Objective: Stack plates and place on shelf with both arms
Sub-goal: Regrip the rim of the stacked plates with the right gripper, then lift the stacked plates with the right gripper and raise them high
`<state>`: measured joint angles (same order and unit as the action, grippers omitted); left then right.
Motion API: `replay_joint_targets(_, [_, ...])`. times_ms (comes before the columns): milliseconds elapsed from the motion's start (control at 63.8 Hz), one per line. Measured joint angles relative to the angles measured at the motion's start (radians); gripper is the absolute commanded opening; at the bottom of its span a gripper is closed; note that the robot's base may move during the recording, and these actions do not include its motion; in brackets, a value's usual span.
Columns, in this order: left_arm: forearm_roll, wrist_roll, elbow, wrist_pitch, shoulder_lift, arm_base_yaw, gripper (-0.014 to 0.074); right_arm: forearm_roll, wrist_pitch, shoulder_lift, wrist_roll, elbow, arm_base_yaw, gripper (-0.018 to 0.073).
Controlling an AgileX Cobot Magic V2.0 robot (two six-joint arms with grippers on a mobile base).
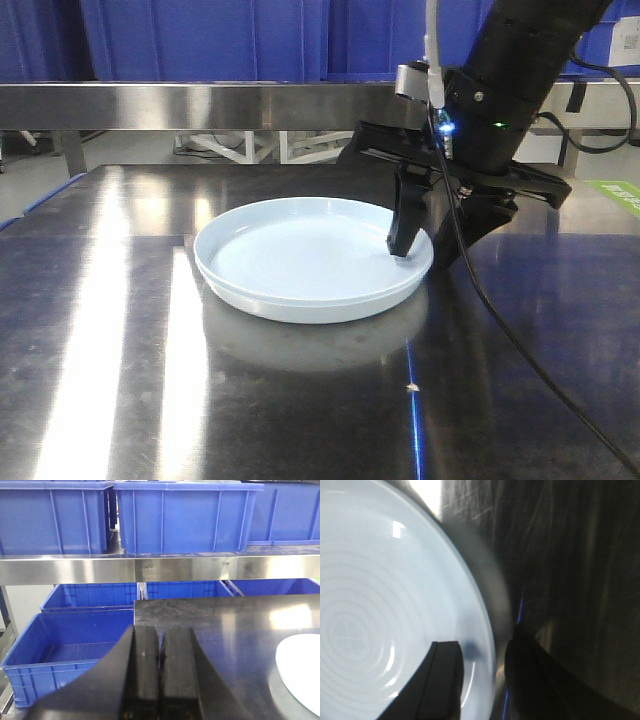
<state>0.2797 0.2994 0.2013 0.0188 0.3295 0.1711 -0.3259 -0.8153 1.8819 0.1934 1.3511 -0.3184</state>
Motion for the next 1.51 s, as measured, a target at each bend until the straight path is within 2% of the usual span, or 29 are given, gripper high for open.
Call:
replay_joint_targets(220, [0.000, 0.000, 0.000, 0.000, 0.000, 0.000, 0.0080, 0.000, 0.001, 0.000, 0.002, 0.000, -0.004, 0.0244])
replay_joint_targets(502, [0.000, 0.000, 0.000, 0.000, 0.000, 0.000, 0.0080, 0.000, 0.012, 0.002, 0.002, 0.000, -0.010, 0.0201])
replay_joint_targets(674, [0.000, 0.000, 0.000, 0.000, 0.000, 0.000, 0.0080, 0.000, 0.019, 0.002, 0.004, 0.000, -0.010, 0.0042])
replay_joint_targets(1035, [0.000, 0.000, 0.000, 0.000, 0.000, 0.000, 0.0080, -0.001, 0.072, -0.021, 0.002, -0.004, -0.010, 0.0048])
replay_joint_targets(1223, [0.000, 0.000, 0.000, 0.000, 0.000, 0.000, 0.0080, 0.075, 0.140, -0.107, 0.002, -0.008, -0.011, 0.0048])
replay_joint_targets(1317, [0.000, 0.000, 0.000, 0.000, 0.000, 0.000, 0.0080, 0.113, 0.178, -0.153, 0.000, -0.039, -0.011, 0.0048])
replay_joint_targets(1506, [0.000, 0.000, 0.000, 0.000, 0.000, 0.000, 0.0080, 0.131, 0.324, -0.260, -0.027, -0.181, -0.003, 0.0048])
